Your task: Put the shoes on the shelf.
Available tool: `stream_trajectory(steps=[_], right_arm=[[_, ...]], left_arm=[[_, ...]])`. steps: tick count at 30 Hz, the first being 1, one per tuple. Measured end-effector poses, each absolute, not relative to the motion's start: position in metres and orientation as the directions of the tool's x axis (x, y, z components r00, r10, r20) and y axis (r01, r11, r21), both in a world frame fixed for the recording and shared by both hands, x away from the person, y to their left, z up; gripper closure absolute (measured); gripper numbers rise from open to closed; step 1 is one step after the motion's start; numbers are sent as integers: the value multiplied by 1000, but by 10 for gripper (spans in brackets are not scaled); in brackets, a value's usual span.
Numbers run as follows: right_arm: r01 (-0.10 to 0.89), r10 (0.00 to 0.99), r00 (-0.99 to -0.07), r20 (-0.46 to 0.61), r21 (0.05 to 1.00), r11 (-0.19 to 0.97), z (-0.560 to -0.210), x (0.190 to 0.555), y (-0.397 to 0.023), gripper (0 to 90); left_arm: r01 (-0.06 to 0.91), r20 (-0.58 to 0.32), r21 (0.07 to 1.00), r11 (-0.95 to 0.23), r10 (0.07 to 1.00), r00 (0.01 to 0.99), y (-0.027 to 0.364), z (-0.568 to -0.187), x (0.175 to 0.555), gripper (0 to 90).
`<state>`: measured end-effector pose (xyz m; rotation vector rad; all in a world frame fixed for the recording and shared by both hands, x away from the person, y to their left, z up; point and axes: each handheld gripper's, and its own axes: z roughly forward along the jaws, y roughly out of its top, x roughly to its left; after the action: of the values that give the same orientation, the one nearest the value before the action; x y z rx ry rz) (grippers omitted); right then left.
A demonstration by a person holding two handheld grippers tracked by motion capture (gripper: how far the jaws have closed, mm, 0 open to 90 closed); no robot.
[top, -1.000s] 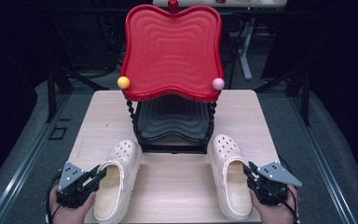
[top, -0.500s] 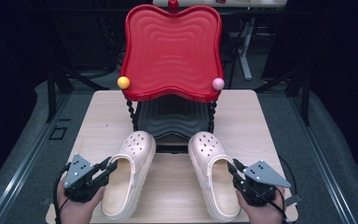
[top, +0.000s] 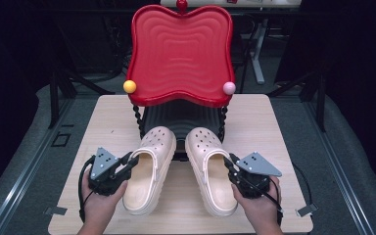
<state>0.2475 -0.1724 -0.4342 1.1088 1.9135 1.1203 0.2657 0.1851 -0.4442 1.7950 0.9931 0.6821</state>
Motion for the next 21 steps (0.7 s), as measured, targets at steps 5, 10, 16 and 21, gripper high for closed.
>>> stream_trajectory(steps=[5, 10, 16, 21], right_arm=[[344, 897, -428, -110, 898, 274, -435, 257, -168, 768], [351, 898, -427, -103, 897, 270, -434, 263, -166, 768], [354, 901, -423, -95, 898, 261, -435, 267, -165, 768], [356, 903, -420, -94, 898, 259, -436, 270, -162, 768]], left_arm=[[330, 34, 914, -237, 854, 519, 178, -443, 273, 763], [330, 34, 913, -238, 853, 521, 174, -442, 277, 763], [330, 36, 912, -242, 850, 526, 170, -443, 279, 763], [327, 46, 911, -252, 849, 526, 166, -442, 281, 763]])
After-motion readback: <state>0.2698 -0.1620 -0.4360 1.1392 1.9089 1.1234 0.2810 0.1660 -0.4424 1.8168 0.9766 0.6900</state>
